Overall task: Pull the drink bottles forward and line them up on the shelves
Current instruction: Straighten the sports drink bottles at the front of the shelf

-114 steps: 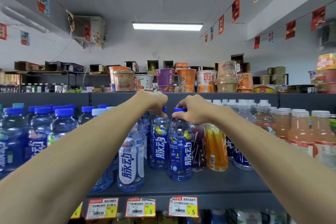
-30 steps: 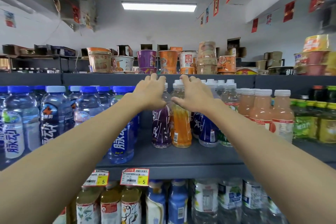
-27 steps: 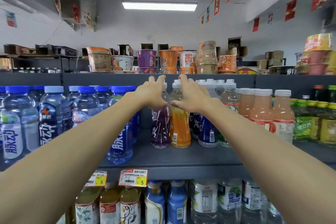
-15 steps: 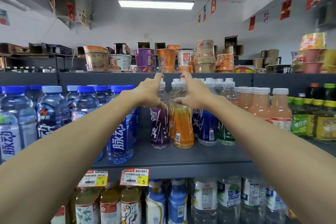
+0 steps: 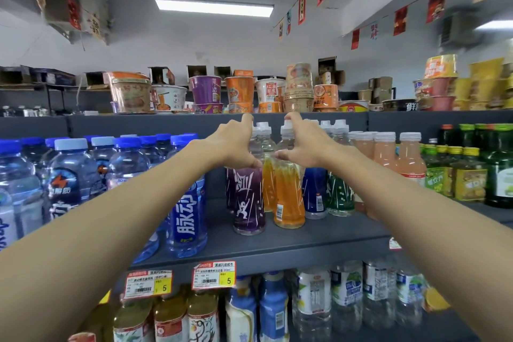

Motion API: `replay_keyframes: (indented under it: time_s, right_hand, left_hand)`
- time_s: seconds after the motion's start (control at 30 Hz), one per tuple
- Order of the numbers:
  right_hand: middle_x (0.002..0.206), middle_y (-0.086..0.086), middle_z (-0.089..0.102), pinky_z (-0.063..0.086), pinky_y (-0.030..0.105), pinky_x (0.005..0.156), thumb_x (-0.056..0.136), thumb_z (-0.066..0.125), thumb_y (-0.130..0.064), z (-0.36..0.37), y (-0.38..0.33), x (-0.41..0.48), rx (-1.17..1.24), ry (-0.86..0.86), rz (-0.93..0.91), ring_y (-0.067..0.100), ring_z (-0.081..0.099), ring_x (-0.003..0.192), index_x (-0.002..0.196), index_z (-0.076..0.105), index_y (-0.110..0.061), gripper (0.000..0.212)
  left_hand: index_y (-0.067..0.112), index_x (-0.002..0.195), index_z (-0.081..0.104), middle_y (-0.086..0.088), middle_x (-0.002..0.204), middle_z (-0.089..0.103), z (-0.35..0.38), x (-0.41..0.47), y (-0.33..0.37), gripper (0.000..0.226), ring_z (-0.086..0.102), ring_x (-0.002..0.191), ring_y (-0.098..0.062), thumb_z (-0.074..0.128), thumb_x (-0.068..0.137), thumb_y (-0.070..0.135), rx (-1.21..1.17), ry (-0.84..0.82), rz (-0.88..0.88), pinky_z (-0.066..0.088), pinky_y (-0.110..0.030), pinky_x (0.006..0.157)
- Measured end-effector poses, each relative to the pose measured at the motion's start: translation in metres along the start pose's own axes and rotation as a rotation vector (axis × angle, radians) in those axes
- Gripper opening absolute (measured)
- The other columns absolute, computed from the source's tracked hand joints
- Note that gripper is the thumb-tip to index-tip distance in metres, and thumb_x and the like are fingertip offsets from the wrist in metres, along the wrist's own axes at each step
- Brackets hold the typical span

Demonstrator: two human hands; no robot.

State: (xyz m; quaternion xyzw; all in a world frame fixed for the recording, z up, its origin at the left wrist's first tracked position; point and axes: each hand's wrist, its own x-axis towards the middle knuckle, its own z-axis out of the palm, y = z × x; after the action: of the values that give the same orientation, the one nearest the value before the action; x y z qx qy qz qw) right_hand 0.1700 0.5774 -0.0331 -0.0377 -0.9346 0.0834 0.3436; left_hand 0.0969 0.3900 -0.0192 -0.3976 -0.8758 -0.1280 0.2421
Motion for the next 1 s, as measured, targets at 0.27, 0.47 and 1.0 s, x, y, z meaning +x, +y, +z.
replay_keyframes:
  time_s: [0.27, 0.47, 1.0]
  right_hand:
    - [0.132, 0.015, 0.051, 0.048, 0.039, 0.09, 0.074, 0.085, -0.05, 0.004, 0.003, 0.009, -0.029, -0.021, -0.062, 0.03, 0.057, 0.111, 0.147, 0.026, -0.019, 0.099]
    - [0.117, 0.012, 0.052, 0.043, 0.033, 0.078, 0.076, 0.083, -0.048, 0.019, 0.011, 0.02, 0.036, -0.003, -0.138, 0.025, 0.055, 0.098, 0.14, 0.03, -0.018, 0.089]
    - [0.112, -0.001, 0.067, 0.031, 0.046, 0.108, 0.087, 0.054, -0.067, 0.007, -0.009, 0.021, 0.045, 0.052, -0.44, 0.021, 0.055, 0.112, 0.144, 0.044, -0.023, 0.072]
  left_hand:
    - [0.02, 0.149, 0.015, -0.017, 0.126, 0.058, -0.007, -0.003, -0.002, 0.126, 0.057, 0.109, -0.033, 0.094, 0.057, 0.049, -0.029, -0.112, -0.042, 0.044, -0.036, 0.082]
    - [0.031, 0.145, 0.016, -0.002, 0.096, 0.055, -0.005, -0.006, -0.002, 0.122, 0.055, 0.086, -0.023, 0.098, 0.055, 0.04, -0.065, -0.084, -0.079, 0.046, -0.036, 0.074]
    - [0.013, 0.145, 0.042, 0.001, 0.086, 0.078, -0.032, -0.005, 0.007, 0.061, 0.073, 0.071, -0.002, 0.07, 0.091, 0.008, -0.213, -0.106, -0.125, 0.05, -0.015, 0.069]
